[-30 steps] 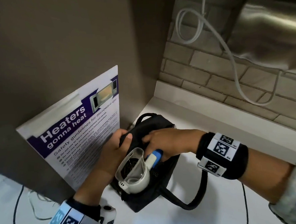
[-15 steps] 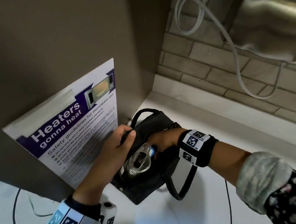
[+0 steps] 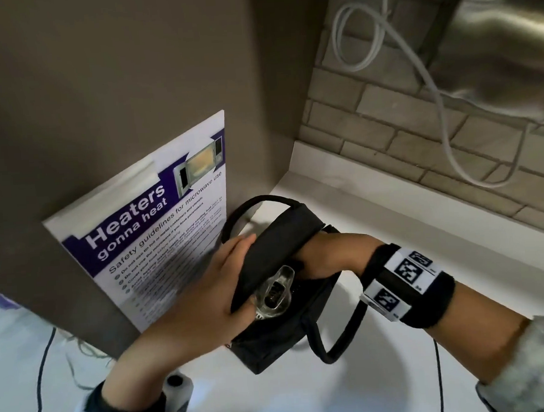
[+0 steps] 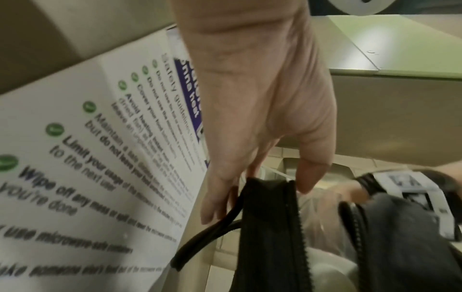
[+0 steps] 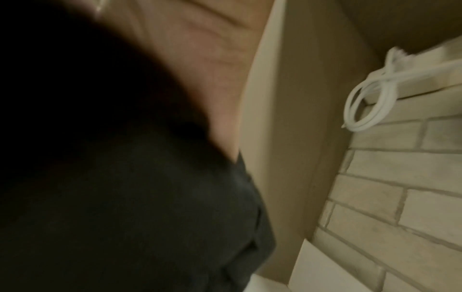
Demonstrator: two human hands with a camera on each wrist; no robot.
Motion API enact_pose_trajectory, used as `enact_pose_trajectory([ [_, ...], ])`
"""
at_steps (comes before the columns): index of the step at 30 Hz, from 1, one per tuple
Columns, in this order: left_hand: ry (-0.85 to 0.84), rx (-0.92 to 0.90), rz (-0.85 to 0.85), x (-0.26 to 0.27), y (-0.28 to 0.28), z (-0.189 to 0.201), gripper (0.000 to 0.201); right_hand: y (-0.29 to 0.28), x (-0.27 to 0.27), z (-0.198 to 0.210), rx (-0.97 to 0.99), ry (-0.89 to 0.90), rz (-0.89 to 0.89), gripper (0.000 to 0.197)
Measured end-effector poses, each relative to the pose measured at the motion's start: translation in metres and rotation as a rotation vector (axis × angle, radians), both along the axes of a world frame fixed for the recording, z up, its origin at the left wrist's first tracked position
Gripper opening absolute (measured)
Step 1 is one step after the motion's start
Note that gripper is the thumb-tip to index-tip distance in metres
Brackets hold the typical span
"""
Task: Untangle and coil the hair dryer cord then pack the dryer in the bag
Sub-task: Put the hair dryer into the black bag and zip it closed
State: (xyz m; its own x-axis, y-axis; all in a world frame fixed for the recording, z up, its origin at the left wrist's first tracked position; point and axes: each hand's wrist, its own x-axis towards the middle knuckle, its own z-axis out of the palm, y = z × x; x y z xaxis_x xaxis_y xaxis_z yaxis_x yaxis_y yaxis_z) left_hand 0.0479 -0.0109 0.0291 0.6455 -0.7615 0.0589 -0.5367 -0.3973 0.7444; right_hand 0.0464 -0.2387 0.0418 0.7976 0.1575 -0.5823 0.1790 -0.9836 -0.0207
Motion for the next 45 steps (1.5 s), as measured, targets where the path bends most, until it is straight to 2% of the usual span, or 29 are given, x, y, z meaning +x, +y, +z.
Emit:
enact_pose_trajectory([
  [3,-0.2,0.04,0.069,-0.004,-0.008,-0.002,0.078,0.0,-0.007,0.006,-0.091,0.105,0.018,0.044],
  [6,-0.261,-0.071,0.266,-0.005,-0.018,0.003,0.052,0.005,-0.021,0.014,-0.083,0.107,0.01,0.049],
  [9,-0.312,-0.083,0.366,-0.006,-0.023,0.009,0.032,0.005,-0.03,0.022,0.018,-0.014,0.017,0.04],
  [13,-0.352,-0.058,0.361,-0.003,-0.023,0.014,0.016,-0.002,-0.041,0.043,0.27,-0.282,0.004,0.023],
  [16,-0.353,-0.112,0.385,-0.002,-0.025,0.016,0.013,0.005,-0.052,0.051,0.46,-0.638,-0.054,0.019],
  [17,-0.336,-0.159,0.408,-0.003,-0.026,0.017,0.015,0.01,-0.055,0.048,0.479,-0.703,-0.088,0.02],
  [22,-0.342,-0.324,0.441,-0.015,-0.032,0.006,0.023,0.025,-0.062,0.02,0.503,-0.869,-0.272,0.02],
  [25,-0.371,-0.391,0.453,-0.016,-0.026,-0.001,0.012,0.031,-0.068,0.015,0.617,-0.948,-0.436,0.016],
  [30,-0.4,-0.231,0.405,-0.02,-0.016,-0.007,0.028,0.037,-0.075,0.003,0.642,-1.059,-0.612,0.013],
  [33,-0.33,-0.174,0.414,-0.016,-0.007,-0.006,0.031,0.034,-0.079,0.004,0.643,-1.142,-0.681,0.011],
  [36,-0.247,-0.112,0.446,-0.01,-0.003,-0.01,0.023,0.029,-0.083,0.004,0.636,-1.16,-0.726,0.011],
  [39,-0.132,0.088,0.448,-0.008,-0.003,-0.02,0.025,0.024,-0.086,0.003,0.634,-1.152,-0.729,0.014],
  [41,-0.043,0.232,0.387,-0.007,-0.004,-0.033,0.029,0.023,-0.087,0.002,0.68,-1.144,-0.7,0.015],
  [45,0.105,0.205,0.357,-0.005,-0.007,-0.051,0.027,0.025,-0.089,-0.002,0.772,-1.106,-0.662,0.02],
])
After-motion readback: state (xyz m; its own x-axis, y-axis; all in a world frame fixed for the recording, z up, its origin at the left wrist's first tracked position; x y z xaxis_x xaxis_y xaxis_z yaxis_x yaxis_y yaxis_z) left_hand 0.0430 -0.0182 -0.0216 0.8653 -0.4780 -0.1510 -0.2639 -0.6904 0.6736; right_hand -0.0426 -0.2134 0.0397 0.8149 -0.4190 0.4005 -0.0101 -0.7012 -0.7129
